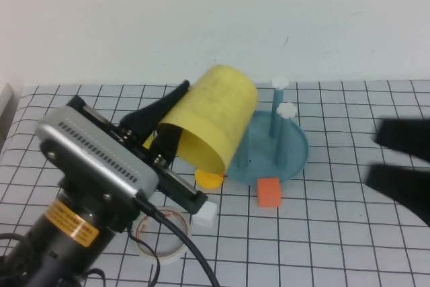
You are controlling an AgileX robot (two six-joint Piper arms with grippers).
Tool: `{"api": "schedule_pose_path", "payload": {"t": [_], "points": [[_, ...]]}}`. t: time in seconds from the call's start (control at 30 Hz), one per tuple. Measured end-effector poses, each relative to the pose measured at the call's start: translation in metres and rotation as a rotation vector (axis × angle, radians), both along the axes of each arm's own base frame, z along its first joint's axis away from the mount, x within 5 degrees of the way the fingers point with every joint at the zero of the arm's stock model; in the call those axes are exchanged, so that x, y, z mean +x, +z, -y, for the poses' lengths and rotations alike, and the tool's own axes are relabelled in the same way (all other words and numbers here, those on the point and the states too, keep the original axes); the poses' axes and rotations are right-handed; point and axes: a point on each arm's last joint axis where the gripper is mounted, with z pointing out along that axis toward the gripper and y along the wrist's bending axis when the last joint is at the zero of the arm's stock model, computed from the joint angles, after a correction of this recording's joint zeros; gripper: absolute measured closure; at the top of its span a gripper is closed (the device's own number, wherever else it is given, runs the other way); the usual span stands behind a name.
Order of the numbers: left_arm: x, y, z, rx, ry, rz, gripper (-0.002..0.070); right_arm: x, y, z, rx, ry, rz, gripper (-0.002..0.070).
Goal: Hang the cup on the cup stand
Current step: Adjust the cup with two arms
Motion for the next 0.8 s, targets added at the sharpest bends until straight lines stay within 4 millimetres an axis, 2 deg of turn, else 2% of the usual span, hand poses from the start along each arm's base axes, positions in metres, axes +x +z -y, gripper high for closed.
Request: {"api": "schedule_pose_path", "payload": {"t": [0.17,0.37,0.57,0.8], "points": [[0.002,-0.004,0.002,-0.013,-0.019,-0.033,0.0661,0.041,0.018,-0.036,-0.034,0.158,0.052,-0.0015],[0.005,-0.004,-0.002,-0.077,0.009,-0.077,0.0661,0.078,0.021,-0.085,-0.103,0.247,0.131,-0.0015],[0.007,-0.005,-0.005,-0.113,0.037,-0.102,0.0661,0.107,0.018,-0.109,-0.127,0.255,0.147,-0.0016],[0.008,-0.005,-0.007,-0.133,0.054,-0.115,0.0661,0.125,0.015,-0.129,-0.143,0.249,0.147,-0.0017]]}}
